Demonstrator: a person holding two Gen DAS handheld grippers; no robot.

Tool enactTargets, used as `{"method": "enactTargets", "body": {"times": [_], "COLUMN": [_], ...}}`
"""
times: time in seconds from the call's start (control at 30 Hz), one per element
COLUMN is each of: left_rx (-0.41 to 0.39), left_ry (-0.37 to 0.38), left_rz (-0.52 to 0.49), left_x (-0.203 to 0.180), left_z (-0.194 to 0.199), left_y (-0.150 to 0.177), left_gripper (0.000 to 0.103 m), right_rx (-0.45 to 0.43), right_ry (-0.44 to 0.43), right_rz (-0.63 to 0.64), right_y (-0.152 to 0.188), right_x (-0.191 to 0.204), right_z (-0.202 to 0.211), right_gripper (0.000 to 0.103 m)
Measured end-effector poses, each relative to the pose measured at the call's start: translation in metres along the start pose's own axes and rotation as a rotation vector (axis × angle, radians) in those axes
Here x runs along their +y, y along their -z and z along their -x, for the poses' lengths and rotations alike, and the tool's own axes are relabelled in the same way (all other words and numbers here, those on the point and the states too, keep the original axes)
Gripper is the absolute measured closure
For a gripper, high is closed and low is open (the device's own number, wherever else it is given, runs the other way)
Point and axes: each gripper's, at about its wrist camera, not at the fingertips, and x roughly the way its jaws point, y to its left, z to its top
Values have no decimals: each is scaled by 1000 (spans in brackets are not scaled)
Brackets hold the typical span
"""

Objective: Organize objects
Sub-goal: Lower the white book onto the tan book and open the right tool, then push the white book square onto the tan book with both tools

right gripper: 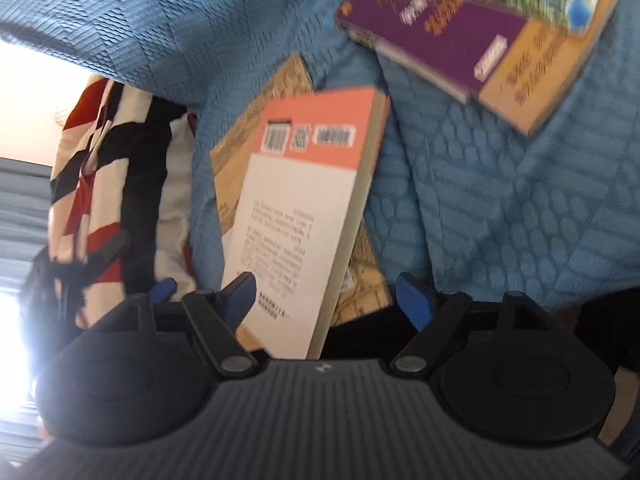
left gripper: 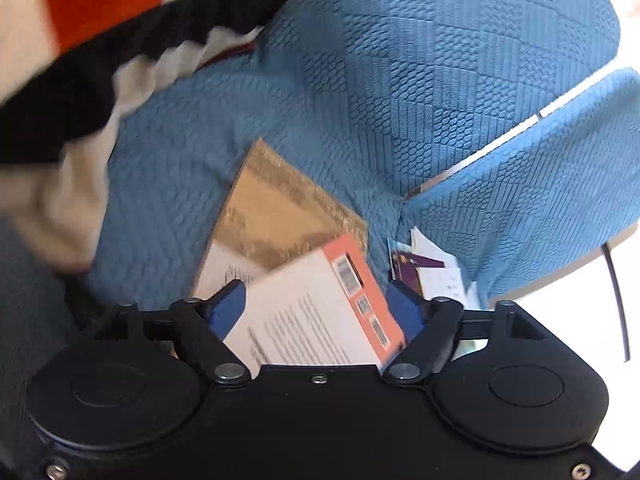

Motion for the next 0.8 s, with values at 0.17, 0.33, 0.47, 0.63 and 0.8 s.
{"method": "enactTargets", "body": {"times": [0.17, 0.33, 0.47, 0.63, 0.8], "left_rx": [13, 37, 88, 137, 155], "left_ry": [-17, -49, -58, -117, -162], "left_rz": [-3, -55, -128, -201, -243], "left_x": [10, 5, -2, -8, -10], "left_z": [-31, -54, -71, -87, -93], "left_y": [-21, -30, -25, -13, -5], "left_gripper": [24, 24, 25, 32, 43], "right_rx": [-115, -158, -152, -179, -191], "right_ry": [66, 119, 174, 199, 213], "right_rz": [122, 189, 194, 191, 206], "right_y": [9, 15, 18, 20, 20], "right_x": [22, 35, 38, 39, 41], "right_z": [-1, -11, -23, -28, -32], "right_gripper": [25, 37, 53, 65, 69]}}
